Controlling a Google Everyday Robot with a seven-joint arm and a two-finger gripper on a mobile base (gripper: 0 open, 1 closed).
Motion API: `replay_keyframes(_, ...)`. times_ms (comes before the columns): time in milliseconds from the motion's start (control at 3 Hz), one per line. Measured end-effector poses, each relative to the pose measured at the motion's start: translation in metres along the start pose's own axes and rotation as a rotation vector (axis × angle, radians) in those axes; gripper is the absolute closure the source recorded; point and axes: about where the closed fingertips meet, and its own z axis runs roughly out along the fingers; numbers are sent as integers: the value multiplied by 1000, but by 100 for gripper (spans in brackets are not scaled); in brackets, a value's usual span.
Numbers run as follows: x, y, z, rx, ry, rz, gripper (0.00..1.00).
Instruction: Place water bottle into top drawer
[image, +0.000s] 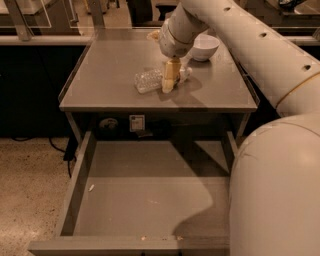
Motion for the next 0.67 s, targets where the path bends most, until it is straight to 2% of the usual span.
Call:
replay_keyframes(333,0,0,0,0,0,0,0)
replay_keyframes(667,14,-13,26,-26,43,-12,0)
